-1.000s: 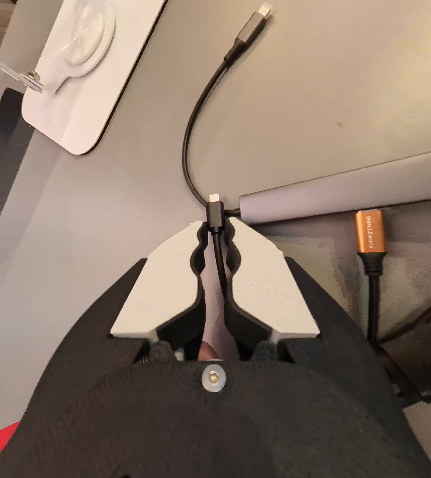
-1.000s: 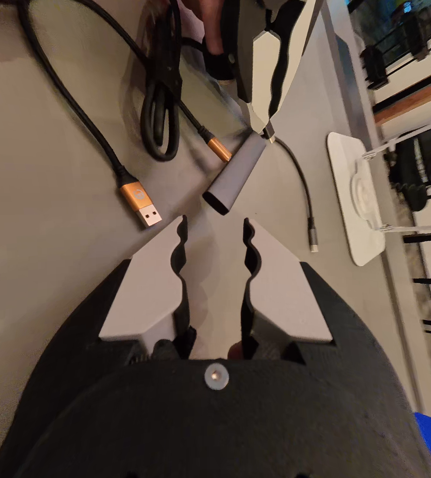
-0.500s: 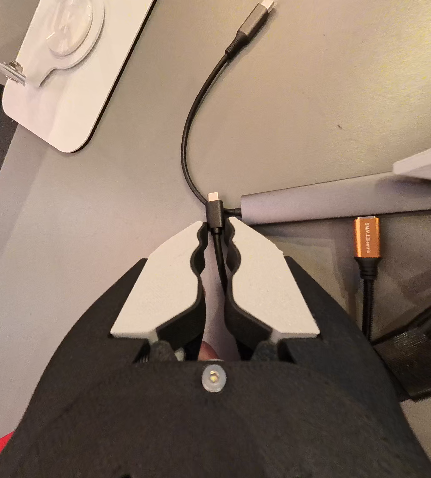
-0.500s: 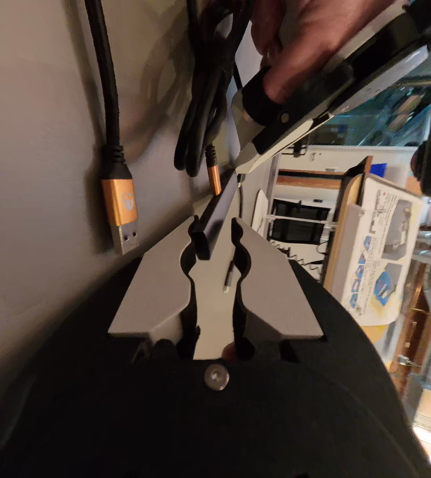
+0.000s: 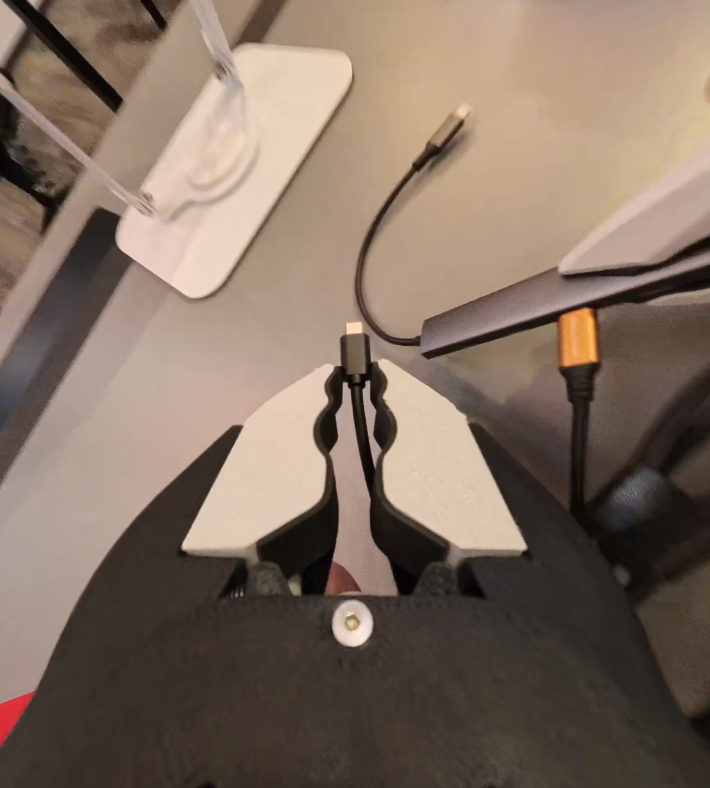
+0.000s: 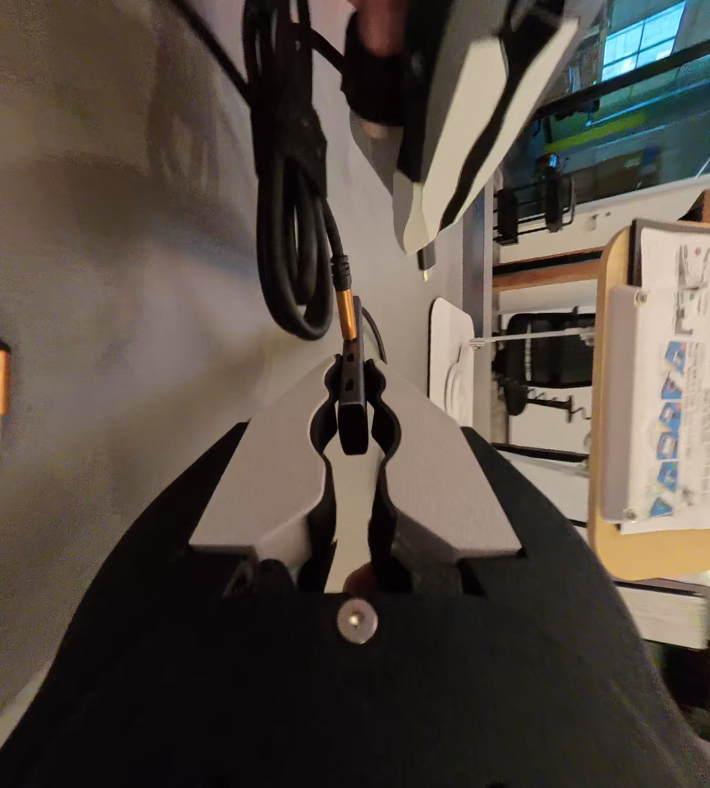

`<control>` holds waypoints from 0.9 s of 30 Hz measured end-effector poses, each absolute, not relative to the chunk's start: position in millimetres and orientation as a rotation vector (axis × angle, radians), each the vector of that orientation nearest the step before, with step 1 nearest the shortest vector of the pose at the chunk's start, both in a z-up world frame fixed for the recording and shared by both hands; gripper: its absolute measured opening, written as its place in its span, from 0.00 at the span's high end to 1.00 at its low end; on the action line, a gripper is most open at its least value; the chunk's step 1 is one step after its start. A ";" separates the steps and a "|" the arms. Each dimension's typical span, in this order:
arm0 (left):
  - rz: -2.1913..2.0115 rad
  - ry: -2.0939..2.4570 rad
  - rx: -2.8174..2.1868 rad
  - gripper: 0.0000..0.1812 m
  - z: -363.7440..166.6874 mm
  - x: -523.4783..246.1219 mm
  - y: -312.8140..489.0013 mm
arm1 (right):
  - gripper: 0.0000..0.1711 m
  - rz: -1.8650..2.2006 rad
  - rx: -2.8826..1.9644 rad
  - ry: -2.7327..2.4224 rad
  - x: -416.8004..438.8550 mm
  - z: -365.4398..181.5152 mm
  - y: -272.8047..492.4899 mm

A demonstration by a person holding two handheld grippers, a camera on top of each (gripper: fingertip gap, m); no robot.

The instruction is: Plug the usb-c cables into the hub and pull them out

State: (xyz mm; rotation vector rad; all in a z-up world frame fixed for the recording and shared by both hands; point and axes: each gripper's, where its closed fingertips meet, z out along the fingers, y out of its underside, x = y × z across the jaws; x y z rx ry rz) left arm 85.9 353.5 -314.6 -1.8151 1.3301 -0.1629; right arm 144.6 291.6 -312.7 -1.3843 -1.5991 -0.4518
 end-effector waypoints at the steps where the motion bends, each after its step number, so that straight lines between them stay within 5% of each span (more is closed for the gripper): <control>1: -0.169 1.318 -1.778 0.93 -301.7 86.0 350.7 | 0.96 -0.397 -1.422 -1.581 146.0 -308.3 291.3; 11: -0.261 1.381 -1.526 0.94 -214.9 113.0 283.7 | 0.96 -0.494 -1.481 -1.428 174.1 -276.4 309.3; 27: -0.361 1.485 -1.611 0.93 -247.0 146.0 258.9 | 0.96 -0.609 -1.387 -1.399 168.4 -256.3 306.8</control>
